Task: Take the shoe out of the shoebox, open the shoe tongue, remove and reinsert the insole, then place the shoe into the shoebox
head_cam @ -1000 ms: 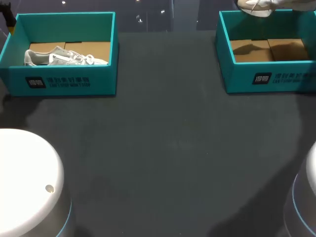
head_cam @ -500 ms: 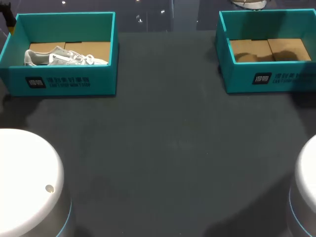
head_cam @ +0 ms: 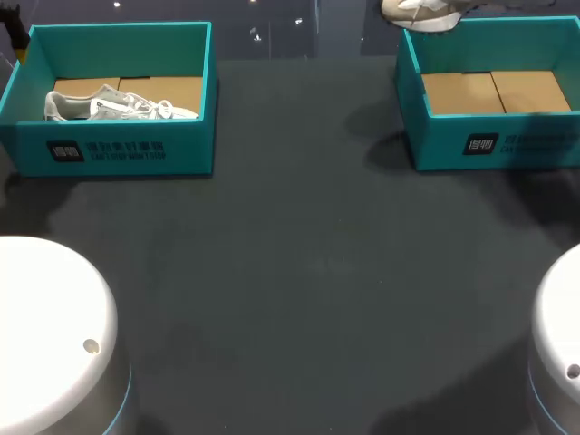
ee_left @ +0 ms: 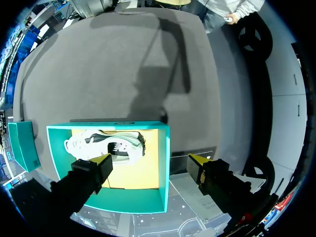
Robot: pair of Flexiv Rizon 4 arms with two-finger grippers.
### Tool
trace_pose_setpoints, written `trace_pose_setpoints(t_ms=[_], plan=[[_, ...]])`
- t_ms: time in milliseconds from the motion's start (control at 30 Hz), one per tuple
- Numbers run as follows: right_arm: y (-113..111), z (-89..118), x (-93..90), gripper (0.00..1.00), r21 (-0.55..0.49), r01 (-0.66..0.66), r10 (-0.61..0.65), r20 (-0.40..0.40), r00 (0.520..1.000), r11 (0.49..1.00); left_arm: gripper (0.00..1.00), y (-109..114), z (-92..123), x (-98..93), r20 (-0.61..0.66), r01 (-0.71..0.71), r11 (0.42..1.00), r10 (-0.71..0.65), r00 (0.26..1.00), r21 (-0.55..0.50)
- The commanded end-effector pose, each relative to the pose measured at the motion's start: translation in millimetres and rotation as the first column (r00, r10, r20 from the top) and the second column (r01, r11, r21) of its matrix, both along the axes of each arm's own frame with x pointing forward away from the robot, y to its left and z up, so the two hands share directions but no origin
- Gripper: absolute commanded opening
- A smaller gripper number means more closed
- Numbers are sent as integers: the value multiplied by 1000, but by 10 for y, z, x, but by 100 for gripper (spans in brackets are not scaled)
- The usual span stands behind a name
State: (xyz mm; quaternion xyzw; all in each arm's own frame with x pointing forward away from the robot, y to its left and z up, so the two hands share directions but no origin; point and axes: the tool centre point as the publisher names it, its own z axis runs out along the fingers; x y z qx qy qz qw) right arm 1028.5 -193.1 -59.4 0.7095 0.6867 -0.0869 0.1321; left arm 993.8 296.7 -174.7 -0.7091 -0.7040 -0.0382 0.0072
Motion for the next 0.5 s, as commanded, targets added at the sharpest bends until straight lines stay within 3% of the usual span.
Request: trace_pose_setpoints(t_ms=[33,500], plan=[[262,6,-394,0,-32,-8,10,70,998,999,100,3,4,5,-1,1,1000,-1,1000,1],[881,-152,-1428,0,-45,23,-18,109,994,999,100,3,4,5,-1,1,1000,-1,1000,1]])
